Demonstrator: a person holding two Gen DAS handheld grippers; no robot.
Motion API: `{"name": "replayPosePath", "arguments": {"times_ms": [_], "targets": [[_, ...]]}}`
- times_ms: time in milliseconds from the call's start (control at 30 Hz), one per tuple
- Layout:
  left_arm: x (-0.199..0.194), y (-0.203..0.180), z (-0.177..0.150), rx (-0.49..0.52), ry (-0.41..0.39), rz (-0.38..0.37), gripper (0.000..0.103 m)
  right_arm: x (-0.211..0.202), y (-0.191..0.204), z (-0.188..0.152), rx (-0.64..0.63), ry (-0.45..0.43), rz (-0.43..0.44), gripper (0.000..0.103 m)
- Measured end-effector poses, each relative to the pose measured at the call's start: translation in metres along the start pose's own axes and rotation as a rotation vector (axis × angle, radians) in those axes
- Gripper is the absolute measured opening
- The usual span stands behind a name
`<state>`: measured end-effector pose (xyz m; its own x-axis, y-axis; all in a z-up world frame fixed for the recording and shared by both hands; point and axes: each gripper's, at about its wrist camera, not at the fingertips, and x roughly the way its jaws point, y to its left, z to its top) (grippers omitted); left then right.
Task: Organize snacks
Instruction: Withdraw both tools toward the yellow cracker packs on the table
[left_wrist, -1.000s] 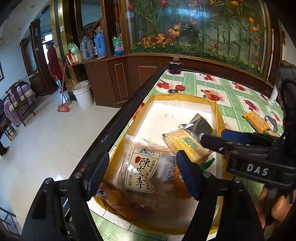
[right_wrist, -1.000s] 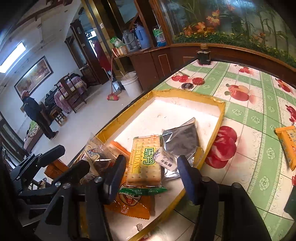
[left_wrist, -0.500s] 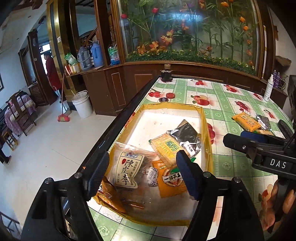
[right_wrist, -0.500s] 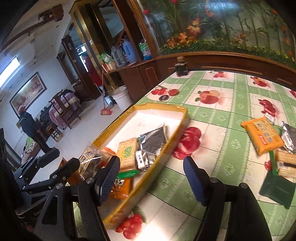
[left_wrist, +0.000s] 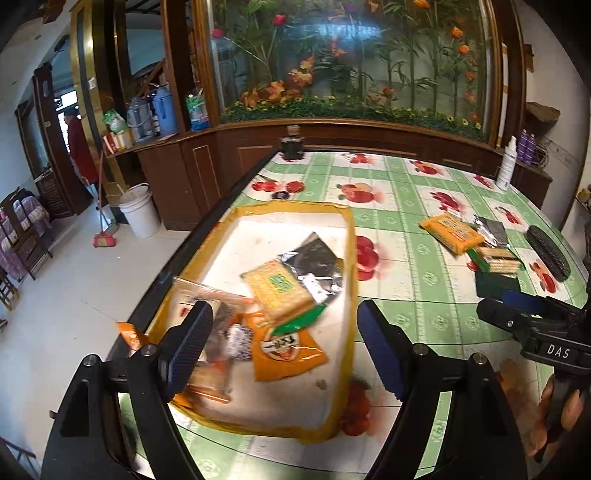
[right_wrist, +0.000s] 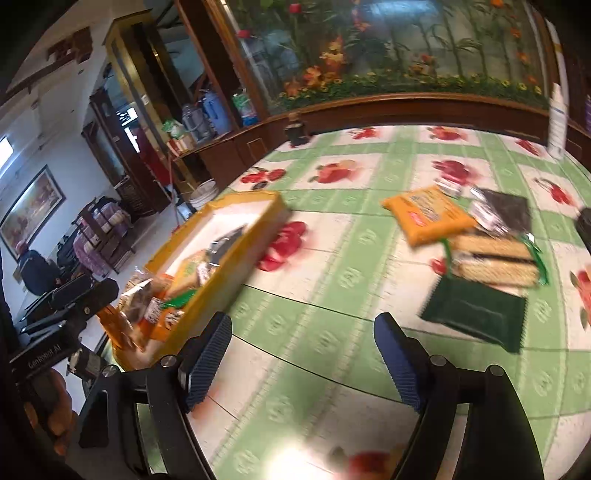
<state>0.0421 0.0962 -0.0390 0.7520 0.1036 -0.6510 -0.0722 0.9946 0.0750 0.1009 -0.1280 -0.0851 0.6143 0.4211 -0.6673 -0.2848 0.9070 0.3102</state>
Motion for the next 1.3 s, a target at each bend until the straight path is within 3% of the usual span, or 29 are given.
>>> {"name": "replayPosePath", "arguments": {"times_ms": [400,800,1000,1300], "targets": [[0.014,-0.058,-0.001,0.051,0.088,-0.150,0.081,-0.030,-0.086,-0.018,0.108,-0.013,-0.100,0.084],[0.051,-0.100,0.032,0.036,0.142,-0.231,0.081,-0.016,-0.128,0.009,0.160,-0.015,-0.106,0.085],[0.086,-0.133,0.063,0.008,0.150,-0.221,0.081,-0.001,-0.145,0.033,0.169,-0.024,-0.107,0.085],[0.158,-0.206,0.093,0.020,0.241,-0.222,0.080,0.009,-0.162,0.055,0.161,-0.026,-0.118,0.085]]}}
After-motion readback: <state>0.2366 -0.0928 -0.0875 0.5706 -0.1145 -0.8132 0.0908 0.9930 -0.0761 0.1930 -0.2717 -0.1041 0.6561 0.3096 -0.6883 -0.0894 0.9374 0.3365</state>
